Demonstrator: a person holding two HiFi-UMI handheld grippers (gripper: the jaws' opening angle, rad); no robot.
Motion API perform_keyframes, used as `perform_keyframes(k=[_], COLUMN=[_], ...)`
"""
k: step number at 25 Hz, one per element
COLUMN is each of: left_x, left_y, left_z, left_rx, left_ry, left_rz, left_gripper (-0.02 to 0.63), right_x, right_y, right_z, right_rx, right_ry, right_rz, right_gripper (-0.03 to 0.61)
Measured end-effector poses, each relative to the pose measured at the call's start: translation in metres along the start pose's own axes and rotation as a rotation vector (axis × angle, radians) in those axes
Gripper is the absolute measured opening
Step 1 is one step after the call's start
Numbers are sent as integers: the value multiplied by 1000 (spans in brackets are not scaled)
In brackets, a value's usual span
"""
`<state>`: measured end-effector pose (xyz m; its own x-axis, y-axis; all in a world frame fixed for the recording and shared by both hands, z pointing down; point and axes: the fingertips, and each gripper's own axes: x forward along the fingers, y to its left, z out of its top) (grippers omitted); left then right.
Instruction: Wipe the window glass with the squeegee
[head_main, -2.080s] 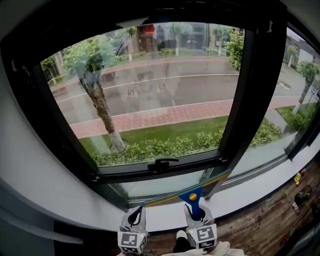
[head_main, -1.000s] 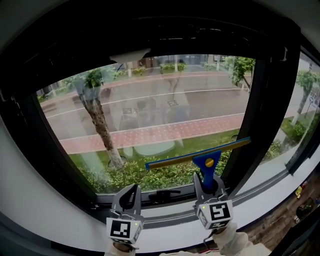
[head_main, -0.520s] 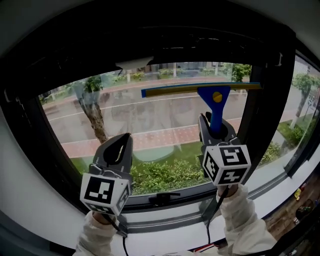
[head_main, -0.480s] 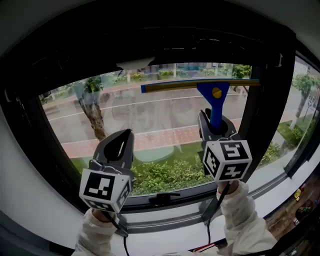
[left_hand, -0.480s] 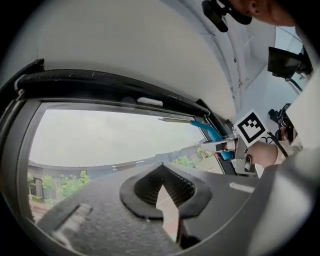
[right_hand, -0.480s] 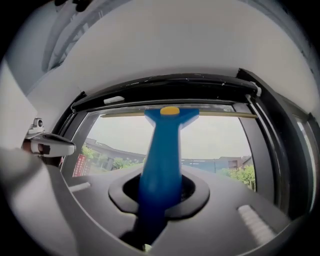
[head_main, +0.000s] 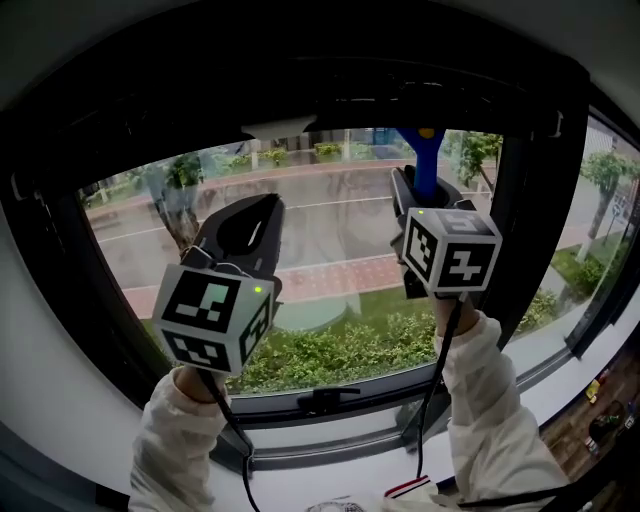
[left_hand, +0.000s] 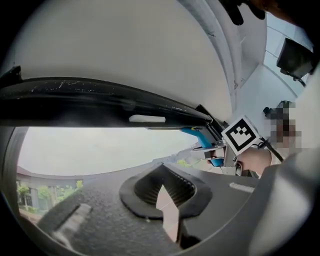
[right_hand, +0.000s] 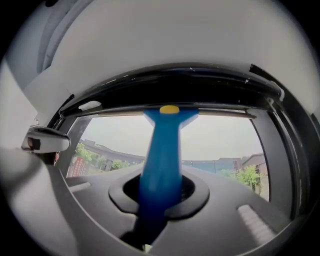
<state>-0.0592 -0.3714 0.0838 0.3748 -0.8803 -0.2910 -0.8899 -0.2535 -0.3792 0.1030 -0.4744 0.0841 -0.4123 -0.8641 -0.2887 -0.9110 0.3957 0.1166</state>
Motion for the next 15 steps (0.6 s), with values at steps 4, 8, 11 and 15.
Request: perform_keyframes(k=[4, 8, 11, 15], left_x=[1, 3, 4, 5], left_y=[-4, -3, -3, -8], left_z=[8, 7, 2, -7], left_rx=[26, 32, 10, -7], left_ry=[-13, -8, 0, 13], left_rz=[-6, -9, -19, -32], left_gripper=[0, 0, 0, 0], right_x=[12, 15, 15, 12], right_y=[-2, -1, -1, -4], right_z=[5, 5, 5, -3], right_rx=[31, 7, 26, 28], right_ry=[18, 50, 75, 109], right_rz=[9, 14, 35, 22], right_gripper=[63, 63, 62, 61])
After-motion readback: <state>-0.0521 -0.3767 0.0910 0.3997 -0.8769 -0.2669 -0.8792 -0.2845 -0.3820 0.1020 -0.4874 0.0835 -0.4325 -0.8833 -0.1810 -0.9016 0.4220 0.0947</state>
